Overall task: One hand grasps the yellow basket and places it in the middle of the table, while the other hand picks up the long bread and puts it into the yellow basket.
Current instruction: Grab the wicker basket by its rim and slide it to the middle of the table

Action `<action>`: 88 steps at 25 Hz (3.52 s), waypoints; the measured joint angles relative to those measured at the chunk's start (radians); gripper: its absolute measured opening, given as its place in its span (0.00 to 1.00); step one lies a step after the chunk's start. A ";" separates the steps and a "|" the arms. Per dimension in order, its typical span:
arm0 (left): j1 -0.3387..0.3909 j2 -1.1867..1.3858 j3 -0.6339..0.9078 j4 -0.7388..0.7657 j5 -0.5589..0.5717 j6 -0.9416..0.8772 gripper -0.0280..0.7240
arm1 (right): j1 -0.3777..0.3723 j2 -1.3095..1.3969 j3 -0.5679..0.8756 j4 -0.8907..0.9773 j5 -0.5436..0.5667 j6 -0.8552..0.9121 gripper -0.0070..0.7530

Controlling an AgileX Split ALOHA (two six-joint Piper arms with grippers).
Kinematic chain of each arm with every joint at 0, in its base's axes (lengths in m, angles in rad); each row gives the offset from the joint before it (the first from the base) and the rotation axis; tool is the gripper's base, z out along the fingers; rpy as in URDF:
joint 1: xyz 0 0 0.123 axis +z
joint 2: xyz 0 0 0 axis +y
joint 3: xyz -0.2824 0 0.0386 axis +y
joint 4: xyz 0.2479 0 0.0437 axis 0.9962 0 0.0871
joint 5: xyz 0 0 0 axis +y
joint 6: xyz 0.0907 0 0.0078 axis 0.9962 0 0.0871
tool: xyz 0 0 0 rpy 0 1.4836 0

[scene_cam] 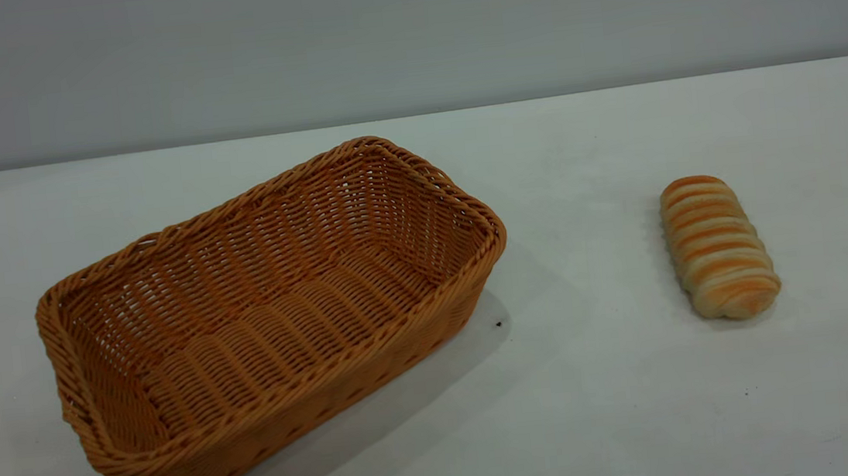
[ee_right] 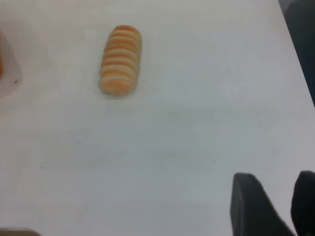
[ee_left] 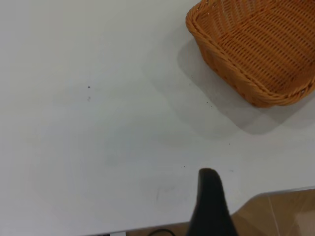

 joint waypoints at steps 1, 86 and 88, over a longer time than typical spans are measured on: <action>0.000 0.000 0.000 0.000 0.000 0.000 0.83 | 0.000 0.000 0.000 0.000 0.000 0.000 0.33; -0.003 2.011 -0.280 -1.164 -0.919 0.536 0.18 | 0.000 0.601 -0.060 0.308 -0.462 -0.364 0.45; -0.003 2.011 -0.280 -1.172 -0.918 0.554 0.19 | 0.000 0.601 -0.060 0.308 -0.462 -0.364 0.45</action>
